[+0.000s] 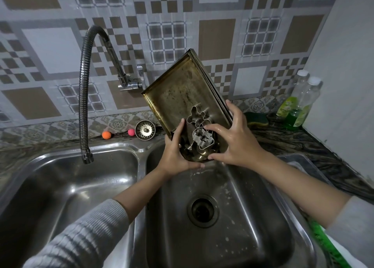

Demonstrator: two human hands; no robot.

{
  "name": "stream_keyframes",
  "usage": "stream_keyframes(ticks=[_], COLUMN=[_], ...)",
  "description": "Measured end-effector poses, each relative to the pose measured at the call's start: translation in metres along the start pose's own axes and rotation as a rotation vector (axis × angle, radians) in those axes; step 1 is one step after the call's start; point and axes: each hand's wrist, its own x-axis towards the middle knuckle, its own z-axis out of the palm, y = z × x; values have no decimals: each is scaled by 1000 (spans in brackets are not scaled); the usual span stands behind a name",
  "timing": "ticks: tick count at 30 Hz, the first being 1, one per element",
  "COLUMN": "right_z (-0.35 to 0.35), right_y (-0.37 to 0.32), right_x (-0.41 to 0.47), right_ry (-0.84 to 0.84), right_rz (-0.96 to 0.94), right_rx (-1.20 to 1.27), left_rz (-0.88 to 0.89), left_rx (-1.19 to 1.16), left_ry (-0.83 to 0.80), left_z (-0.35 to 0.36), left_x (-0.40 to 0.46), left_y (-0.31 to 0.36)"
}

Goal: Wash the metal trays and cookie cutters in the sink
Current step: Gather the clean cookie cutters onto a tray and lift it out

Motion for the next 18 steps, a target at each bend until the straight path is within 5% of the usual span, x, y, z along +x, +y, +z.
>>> stream_keyframes(ticks=[10, 18], right_z=[-7, -1], right_y=[-2, -2], right_x=[-1, -31], right_ry=[2, -2], right_rz=[-12, 251], right_rx=[2, 362], left_rz=[-2, -89], left_rx=[-18, 86], left_ry=[11, -189], left_z=[0, -19], left_x=[-4, -19], left_y=[6, 26])
